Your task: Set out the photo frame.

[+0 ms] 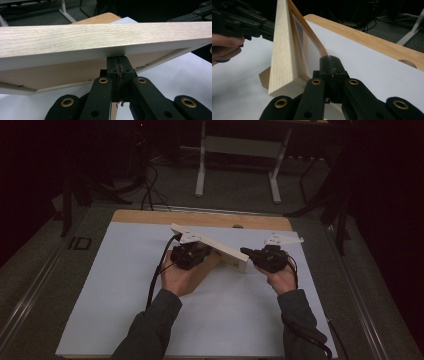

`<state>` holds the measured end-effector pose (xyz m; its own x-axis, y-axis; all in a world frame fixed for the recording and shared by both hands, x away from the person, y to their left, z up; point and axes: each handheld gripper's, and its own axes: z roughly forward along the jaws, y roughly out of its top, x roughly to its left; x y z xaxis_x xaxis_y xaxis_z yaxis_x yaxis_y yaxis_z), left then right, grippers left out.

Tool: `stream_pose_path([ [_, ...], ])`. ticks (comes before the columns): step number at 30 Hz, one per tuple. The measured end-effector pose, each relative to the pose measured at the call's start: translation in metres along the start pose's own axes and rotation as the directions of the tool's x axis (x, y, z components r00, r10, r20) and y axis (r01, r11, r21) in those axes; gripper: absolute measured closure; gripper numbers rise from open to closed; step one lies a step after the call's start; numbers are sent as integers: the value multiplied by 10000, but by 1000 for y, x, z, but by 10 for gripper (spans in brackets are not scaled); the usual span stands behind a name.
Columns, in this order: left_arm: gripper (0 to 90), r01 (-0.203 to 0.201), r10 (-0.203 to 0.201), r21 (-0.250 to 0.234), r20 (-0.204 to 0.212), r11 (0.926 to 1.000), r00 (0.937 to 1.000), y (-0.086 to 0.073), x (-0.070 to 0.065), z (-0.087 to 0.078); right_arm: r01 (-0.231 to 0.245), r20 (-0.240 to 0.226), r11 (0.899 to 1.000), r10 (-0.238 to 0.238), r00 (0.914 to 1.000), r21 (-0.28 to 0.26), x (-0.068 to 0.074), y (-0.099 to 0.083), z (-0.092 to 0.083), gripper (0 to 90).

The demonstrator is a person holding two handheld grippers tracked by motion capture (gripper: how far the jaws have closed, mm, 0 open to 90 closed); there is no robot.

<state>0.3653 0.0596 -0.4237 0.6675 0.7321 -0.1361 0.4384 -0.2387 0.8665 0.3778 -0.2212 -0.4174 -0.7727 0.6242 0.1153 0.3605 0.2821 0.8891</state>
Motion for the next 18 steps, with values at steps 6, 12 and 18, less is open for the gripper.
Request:
stream_pose_path([
  [6,900,-29,29,43,10,10000,10000,0,-1,0,119,-97,9999,-119,9999,48,5,2,1,897],
  [12,900,-71,71,46,40,10000,10000,0,-3,1,265,-229,9996,-263,9994,81,10,4,3,897],
  [18,900,-40,40,44,28,10000,10000,1,-3,1,398,-335,9991,-393,9987,154,14,4,3,897],
])
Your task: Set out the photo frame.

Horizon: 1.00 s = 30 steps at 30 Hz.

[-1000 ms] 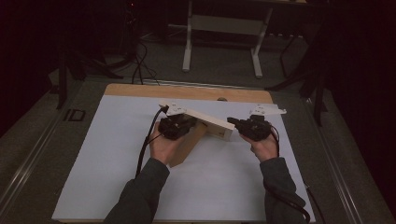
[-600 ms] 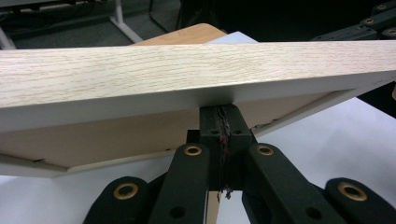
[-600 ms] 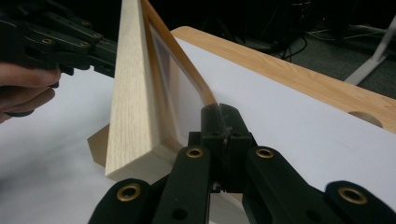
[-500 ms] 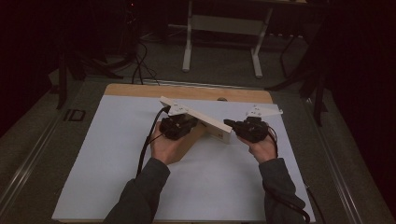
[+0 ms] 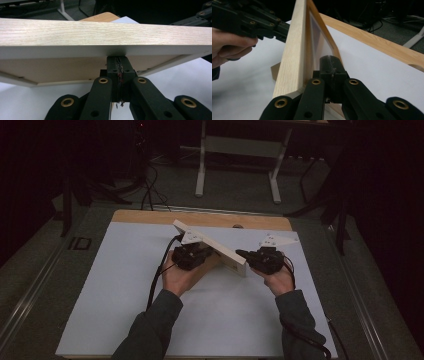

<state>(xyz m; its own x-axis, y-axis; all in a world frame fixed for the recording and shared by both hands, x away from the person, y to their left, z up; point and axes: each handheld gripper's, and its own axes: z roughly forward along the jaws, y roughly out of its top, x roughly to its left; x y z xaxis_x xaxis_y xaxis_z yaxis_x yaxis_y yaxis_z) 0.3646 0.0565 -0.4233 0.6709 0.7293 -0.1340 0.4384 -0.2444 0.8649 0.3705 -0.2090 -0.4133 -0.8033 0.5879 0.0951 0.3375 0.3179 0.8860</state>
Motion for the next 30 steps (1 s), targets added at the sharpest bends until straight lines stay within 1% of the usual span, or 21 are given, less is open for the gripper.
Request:
stream_pose_path([
  [9,900,34,-34,16,-45,10000,10000,1,2,0,259,-249,9997,-258,9994,25,8,1,2,897],
  [11,900,9,-9,4,-104,10000,9999,1,3,0,437,-334,9990,-435,9985,51,13,2,4,898],
  [12,900,9,-9,4,-104,10000,9999,1,3,0,437,-334,9990,-435,9985,51,13,2,4,898],
  [18,900,-106,106,-26,20,9999,9999,0,4,0,579,-393,9983,-575,9976,85,18,2,4,898],
  [30,900,-306,306,-26,102,9995,9995,1,7,1,798,-625,9968,-791,9949,86,27,4,7,898],
])
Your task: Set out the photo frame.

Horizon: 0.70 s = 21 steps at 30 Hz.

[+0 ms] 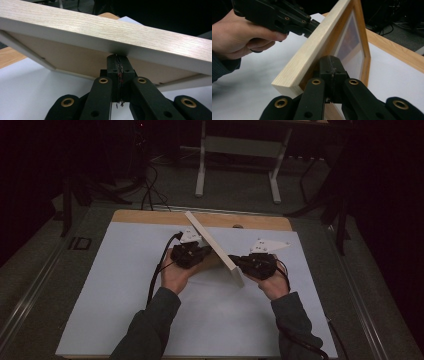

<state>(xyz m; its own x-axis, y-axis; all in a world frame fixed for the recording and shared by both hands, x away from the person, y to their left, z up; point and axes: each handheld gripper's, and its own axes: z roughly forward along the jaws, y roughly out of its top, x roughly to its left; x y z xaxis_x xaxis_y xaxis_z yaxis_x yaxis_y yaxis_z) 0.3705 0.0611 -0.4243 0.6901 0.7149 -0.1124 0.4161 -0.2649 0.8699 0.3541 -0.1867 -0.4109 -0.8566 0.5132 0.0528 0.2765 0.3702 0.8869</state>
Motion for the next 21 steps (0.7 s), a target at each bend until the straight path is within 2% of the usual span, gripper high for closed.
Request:
stream_pose_path([
  [21,900,-224,222,86,208,9997,9995,0,4,-1,382,-495,9993,-379,9981,56,13,3,8,898],
])
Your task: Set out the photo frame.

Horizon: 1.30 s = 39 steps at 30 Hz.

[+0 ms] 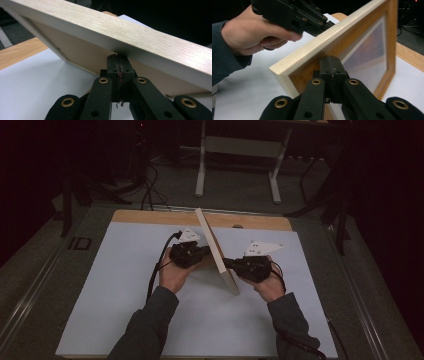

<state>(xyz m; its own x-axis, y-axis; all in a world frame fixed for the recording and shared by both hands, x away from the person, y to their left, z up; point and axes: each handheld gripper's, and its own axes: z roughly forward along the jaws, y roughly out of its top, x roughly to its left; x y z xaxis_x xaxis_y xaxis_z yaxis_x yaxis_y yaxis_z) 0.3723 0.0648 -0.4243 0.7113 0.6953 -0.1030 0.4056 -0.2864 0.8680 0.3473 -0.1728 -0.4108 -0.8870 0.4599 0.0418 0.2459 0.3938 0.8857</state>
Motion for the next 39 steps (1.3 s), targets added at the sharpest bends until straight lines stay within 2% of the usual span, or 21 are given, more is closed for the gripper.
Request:
stream_pose_path([
  [23,900,-73,72,91,139,9999,9999,-1,4,-1,331,-379,9994,-329,9987,51,12,9,16,898],
  [30,900,80,-81,37,361,10000,9993,-2,7,-2,383,-462,9992,-378,9982,111,14,13,23,898],
  [34,900,291,-284,-85,698,9995,9972,-2,11,-4,475,-433,9988,-469,9980,127,16,16,27,898],
  [39,900,319,-304,-206,713,9993,9970,-1,14,-7,507,-402,9986,-501,9979,144,17,17,30,898],
])
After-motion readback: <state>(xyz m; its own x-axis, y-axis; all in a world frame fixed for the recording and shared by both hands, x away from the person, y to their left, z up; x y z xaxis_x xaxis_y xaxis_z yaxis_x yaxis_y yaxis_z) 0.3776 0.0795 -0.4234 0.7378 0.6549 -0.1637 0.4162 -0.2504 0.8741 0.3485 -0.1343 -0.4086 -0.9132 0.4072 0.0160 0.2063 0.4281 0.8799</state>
